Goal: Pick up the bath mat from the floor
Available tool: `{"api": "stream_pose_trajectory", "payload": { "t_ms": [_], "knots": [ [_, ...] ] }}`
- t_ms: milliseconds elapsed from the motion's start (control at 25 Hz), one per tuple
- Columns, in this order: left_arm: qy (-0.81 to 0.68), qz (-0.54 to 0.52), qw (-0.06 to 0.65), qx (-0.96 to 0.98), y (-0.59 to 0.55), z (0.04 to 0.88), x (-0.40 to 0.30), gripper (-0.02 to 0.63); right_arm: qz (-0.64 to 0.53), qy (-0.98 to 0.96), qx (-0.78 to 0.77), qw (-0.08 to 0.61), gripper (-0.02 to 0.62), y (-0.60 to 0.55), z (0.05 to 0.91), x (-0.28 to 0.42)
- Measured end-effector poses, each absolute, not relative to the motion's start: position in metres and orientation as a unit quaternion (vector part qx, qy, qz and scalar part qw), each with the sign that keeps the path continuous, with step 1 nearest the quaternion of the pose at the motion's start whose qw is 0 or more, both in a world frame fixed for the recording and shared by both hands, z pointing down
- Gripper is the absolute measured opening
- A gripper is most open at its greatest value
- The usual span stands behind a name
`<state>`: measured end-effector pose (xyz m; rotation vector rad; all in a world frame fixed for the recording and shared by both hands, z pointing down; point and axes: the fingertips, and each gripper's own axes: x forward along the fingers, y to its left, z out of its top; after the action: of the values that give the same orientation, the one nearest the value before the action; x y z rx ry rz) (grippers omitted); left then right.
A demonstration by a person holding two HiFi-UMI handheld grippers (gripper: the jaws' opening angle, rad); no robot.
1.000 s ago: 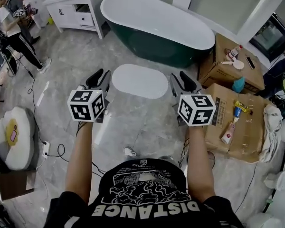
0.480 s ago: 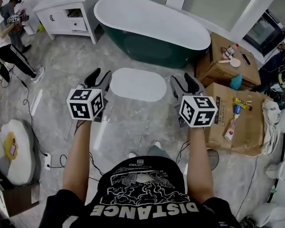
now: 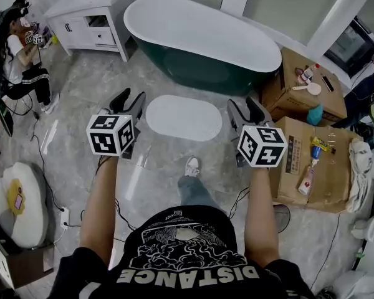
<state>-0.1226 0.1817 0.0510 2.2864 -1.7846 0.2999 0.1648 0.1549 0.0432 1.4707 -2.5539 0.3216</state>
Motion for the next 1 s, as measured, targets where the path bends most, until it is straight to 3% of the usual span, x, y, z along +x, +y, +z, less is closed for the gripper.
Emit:
{"api": "stream_pose_trajectory", "payload": {
  "t_ms": [1000],
  "knots": [
    [-0.627, 0.131, 0.129, 0.757, -0.101, 0.067, -0.142, 0.196, 0.148, -0.832, 0.528, 0.084, 0.244, -0.135, 0.067, 0.203]
  ]
}}
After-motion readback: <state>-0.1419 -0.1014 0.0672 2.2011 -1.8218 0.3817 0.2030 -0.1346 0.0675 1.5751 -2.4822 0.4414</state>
